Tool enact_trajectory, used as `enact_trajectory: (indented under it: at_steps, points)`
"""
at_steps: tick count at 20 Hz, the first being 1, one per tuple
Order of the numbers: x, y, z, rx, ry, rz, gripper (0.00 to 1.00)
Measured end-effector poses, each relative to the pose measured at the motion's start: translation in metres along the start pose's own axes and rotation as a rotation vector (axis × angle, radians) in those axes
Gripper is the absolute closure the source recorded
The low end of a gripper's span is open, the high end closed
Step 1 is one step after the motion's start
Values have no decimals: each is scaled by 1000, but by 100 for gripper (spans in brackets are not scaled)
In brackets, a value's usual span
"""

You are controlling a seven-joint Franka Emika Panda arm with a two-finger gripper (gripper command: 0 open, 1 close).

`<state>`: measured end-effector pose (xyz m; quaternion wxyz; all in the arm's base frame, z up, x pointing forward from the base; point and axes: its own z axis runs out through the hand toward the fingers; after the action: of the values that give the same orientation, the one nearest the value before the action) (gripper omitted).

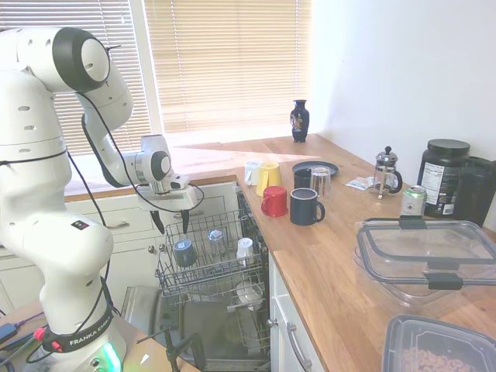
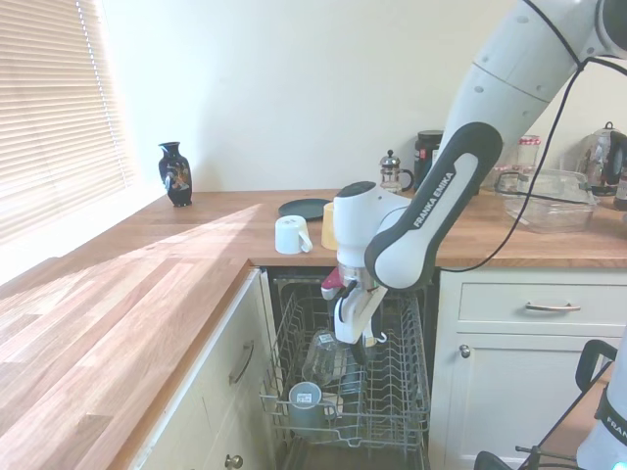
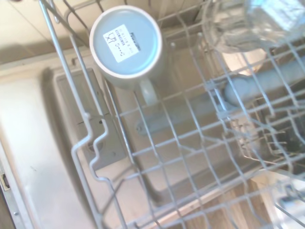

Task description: Move a mug from dishwasher to table

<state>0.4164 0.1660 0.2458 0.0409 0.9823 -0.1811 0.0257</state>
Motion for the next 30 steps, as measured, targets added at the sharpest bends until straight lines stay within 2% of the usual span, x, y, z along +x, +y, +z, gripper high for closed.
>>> enact_trajectory:
  at_steps: [6,16,22,27,30]
  points:
    - [7,-33,29,4,16,-66,0]
    - [6,-59,69,5,3,-144,0]
    - [5,-67,90,-3,-5,-203,0]
    - [13,-67,90,-1,8,-210,0]
    - [24,-55,97,-11,4,-200,0]
